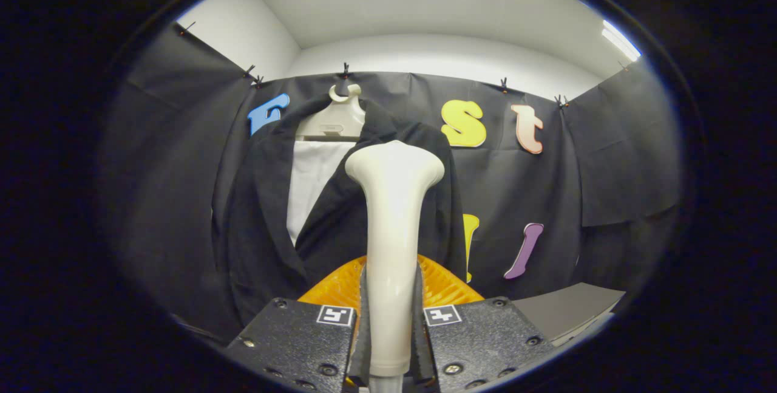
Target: Iron the clothes twice with a garment steamer, once on the left side and once on the right side.
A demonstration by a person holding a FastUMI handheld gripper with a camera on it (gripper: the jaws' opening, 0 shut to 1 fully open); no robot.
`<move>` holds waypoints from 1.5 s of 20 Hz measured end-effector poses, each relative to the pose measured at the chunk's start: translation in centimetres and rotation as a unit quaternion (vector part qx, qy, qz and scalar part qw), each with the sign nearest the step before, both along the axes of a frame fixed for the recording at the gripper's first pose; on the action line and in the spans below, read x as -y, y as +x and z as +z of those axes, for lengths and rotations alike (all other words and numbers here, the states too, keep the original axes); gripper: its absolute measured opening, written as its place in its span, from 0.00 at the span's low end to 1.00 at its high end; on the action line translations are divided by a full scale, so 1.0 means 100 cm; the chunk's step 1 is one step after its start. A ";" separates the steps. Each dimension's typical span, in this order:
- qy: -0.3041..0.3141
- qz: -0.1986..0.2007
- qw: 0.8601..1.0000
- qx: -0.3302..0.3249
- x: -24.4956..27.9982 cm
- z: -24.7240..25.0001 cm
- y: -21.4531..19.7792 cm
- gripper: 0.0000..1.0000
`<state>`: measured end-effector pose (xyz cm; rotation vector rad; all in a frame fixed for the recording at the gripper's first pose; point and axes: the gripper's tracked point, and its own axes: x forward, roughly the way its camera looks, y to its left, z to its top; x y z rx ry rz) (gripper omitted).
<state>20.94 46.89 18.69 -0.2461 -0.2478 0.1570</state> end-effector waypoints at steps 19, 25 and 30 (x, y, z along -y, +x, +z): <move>-0.012 -0.031 0.994 -0.101 0.037 -0.125 -0.028 0.29; -0.010 -0.046 0.990 -0.133 0.051 -0.167 -0.039 0.29; -0.007 -0.049 0.985 -0.165 0.061 -0.204 -0.050 0.29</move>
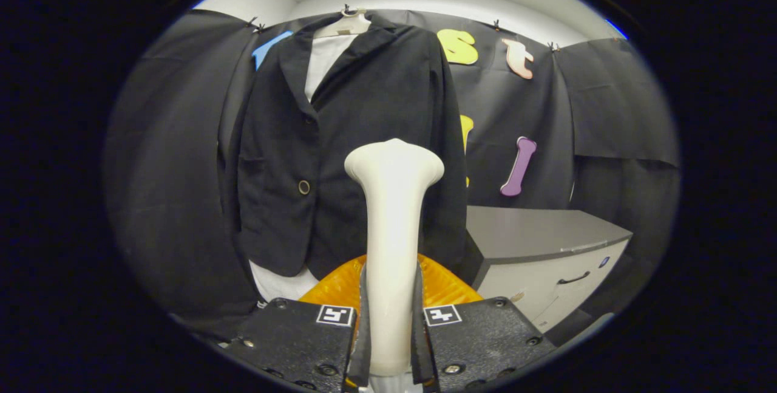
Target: Iron the clothes twice with a garment steamer, once on the left side and once on the right side.
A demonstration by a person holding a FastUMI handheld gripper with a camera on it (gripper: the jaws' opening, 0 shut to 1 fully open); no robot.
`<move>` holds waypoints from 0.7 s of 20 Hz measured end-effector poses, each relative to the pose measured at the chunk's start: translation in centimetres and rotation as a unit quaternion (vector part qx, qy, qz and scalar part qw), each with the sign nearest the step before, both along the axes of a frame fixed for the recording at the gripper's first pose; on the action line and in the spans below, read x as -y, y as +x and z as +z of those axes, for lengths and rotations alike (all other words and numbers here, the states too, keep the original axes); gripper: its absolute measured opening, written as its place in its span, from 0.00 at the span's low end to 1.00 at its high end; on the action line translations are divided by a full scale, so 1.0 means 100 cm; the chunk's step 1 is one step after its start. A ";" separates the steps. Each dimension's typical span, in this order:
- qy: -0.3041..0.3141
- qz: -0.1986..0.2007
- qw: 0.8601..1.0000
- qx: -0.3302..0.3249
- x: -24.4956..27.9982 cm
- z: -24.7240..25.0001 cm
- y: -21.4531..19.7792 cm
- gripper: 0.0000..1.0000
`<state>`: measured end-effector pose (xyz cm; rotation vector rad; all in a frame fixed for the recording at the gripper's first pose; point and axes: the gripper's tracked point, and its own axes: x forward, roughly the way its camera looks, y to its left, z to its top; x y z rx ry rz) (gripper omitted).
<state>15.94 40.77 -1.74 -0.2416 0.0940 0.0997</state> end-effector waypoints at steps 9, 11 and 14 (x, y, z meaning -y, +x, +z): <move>-0.001 -0.010 0.997 -0.080 0.019 -0.077 -0.021 0.29; -0.005 -0.011 0.995 -0.099 0.022 -0.093 -0.020 0.29; -0.010 -0.017 0.992 -0.126 0.027 -0.117 -0.025 0.29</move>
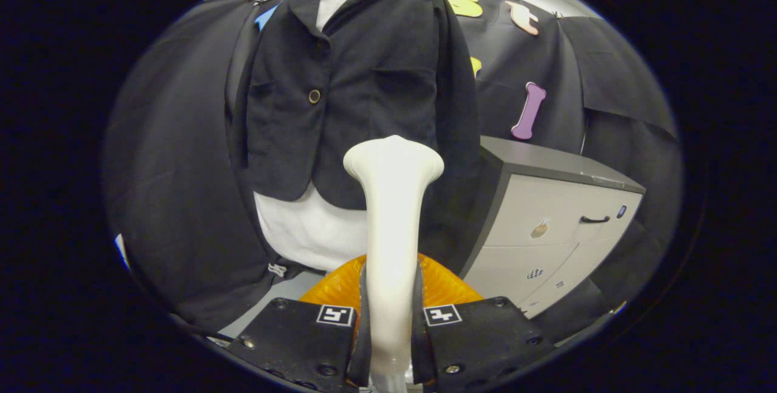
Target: Iron the clothes twice with a garment steamer, once on the left side and once on the right side.
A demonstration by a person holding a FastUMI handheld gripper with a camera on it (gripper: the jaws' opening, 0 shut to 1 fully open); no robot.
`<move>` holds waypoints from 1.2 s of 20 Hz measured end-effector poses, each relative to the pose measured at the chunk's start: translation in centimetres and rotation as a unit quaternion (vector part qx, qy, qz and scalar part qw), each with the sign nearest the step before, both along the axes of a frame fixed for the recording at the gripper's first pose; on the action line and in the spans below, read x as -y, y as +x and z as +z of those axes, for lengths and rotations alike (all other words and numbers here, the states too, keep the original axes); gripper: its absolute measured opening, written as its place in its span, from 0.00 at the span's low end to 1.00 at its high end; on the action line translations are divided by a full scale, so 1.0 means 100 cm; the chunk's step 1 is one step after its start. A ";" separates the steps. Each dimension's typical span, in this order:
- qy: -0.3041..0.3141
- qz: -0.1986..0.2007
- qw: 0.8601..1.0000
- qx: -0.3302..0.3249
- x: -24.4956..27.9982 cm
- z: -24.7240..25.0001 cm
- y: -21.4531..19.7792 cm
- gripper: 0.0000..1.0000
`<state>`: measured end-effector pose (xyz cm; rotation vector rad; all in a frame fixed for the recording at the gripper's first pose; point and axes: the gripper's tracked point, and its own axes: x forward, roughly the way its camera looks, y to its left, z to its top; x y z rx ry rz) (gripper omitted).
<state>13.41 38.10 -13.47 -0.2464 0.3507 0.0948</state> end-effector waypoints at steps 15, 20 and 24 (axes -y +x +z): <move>0.010 -0.038 0.999 -0.006 0.015 -0.003 -0.038 0.29; 0.031 -0.008 0.996 0.079 -0.022 0.084 -0.044 0.29; 0.060 0.030 0.985 0.158 -0.070 0.158 -0.044 0.29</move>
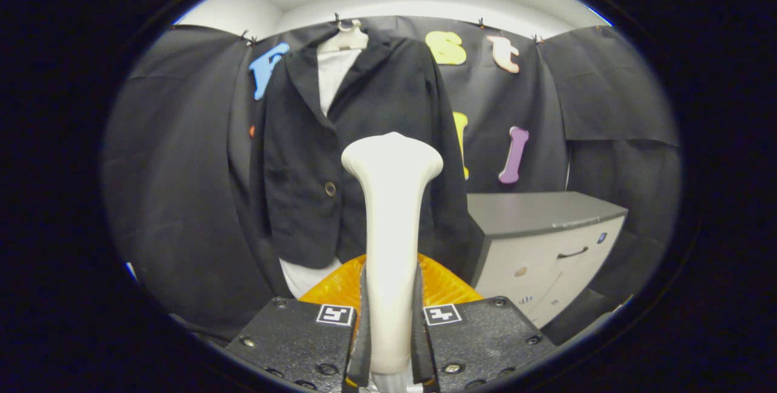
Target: Iron the clothes twice with a garment steamer, once on the left side and once on the right side.
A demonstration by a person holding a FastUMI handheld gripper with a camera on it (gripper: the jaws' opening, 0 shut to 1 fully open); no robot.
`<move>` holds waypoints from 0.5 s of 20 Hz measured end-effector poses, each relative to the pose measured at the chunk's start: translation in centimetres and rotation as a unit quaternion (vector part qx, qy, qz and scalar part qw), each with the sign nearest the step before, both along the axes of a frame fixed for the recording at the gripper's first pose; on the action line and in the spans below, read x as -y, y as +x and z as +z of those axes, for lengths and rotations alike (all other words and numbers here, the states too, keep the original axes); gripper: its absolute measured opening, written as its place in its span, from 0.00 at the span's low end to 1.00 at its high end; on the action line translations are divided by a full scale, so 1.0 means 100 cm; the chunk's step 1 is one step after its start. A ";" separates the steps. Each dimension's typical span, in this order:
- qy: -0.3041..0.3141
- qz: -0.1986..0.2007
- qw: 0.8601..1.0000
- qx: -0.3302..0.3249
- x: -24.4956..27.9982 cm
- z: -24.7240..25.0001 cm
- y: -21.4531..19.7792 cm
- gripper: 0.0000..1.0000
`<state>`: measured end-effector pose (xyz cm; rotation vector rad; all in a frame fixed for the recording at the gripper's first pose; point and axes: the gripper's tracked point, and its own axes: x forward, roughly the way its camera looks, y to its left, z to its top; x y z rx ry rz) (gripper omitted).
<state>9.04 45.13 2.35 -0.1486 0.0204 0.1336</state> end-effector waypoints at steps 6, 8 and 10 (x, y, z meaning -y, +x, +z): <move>0.014 0.079 0.994 0.078 -0.087 0.077 0.008 0.29; 0.017 0.105 0.989 0.097 -0.113 0.093 0.010 0.29; 0.017 0.131 0.985 0.115 -0.142 0.107 0.016 0.29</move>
